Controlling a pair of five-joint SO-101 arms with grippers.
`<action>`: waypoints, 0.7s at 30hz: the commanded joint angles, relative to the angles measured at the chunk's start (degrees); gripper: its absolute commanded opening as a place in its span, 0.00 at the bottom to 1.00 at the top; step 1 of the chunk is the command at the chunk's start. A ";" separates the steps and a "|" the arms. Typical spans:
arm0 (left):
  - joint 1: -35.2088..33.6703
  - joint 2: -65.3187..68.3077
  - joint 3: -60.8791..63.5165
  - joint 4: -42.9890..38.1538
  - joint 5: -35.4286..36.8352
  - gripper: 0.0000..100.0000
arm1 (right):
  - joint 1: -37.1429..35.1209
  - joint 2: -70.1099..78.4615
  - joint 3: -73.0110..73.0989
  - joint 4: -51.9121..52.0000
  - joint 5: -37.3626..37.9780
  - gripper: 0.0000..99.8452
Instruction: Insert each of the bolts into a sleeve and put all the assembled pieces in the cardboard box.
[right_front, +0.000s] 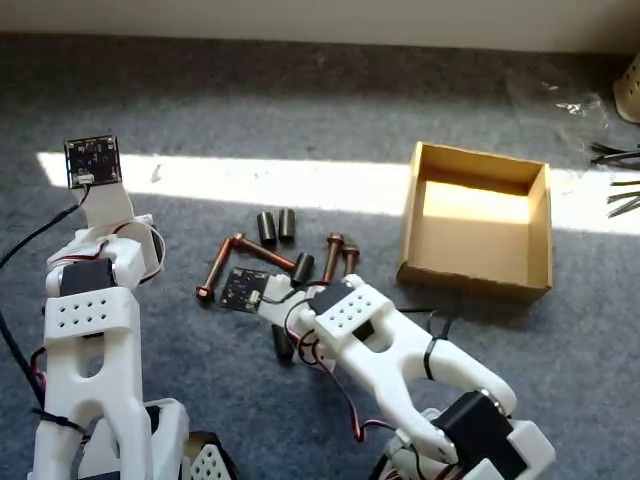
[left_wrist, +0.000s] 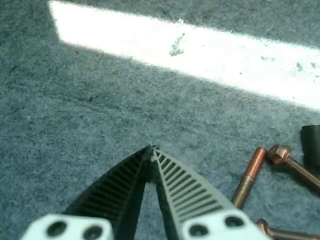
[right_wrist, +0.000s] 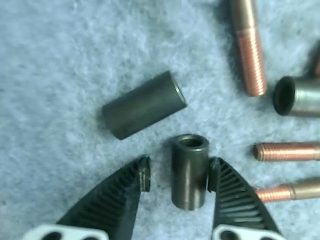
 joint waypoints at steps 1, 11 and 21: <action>1.19 0.13 -0.40 -1.14 0.18 0.01 | -1.10 -0.75 -3.47 0.57 -0.62 0.18; 1.19 0.13 -0.40 -1.14 0.18 0.01 | 0.04 -0.22 -4.44 0.31 -0.70 0.11; 1.19 0.13 0.40 -1.23 0.18 0.01 | 1.10 -0.13 -4.09 0.22 -0.44 0.11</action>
